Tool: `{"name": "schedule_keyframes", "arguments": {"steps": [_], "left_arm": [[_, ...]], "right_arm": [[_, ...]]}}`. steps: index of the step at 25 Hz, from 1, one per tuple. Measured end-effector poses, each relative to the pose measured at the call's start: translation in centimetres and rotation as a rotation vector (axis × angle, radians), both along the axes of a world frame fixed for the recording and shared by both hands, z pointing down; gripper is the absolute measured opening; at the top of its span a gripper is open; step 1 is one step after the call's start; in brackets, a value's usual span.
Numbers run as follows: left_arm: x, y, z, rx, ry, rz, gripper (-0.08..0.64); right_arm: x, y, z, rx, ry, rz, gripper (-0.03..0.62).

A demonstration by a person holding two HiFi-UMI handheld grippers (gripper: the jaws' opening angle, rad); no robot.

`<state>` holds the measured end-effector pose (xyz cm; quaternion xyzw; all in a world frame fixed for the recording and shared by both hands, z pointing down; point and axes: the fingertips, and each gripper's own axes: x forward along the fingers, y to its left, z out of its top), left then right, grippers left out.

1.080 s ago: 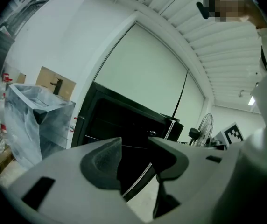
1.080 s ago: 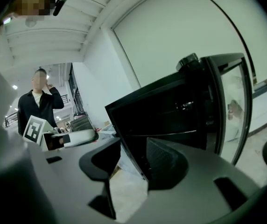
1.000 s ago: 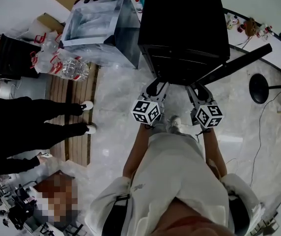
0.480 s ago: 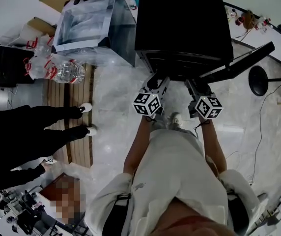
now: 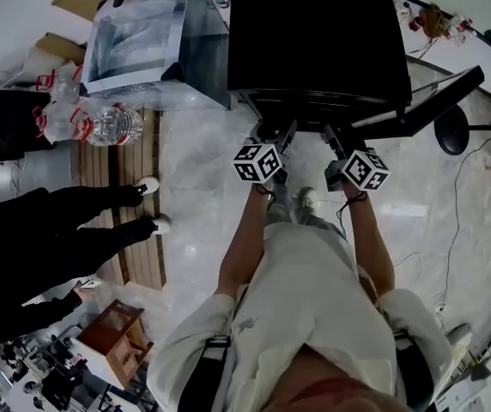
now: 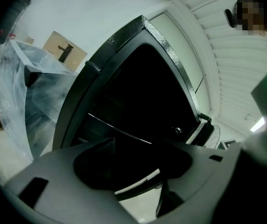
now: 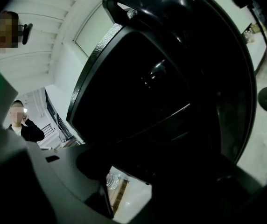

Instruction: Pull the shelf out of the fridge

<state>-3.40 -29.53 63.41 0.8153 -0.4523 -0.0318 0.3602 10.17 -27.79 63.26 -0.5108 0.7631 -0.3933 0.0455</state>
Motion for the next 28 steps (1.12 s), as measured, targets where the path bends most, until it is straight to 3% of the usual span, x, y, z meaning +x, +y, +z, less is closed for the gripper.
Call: {"name": "schedule_keyframes", "arguments": {"steps": [15,28], "left_arm": [[-0.1,-3.5,1.2,-0.04,0.093,-0.071,0.281],[0.0,-6.4,1.8,-0.012,0.137,-0.096,0.279]], "right_arm": [[0.2,-3.4,1.6,-0.022,-0.103,0.069,0.313],[0.8,-7.2,2.6,0.001,-0.131,0.141,0.292]]}}
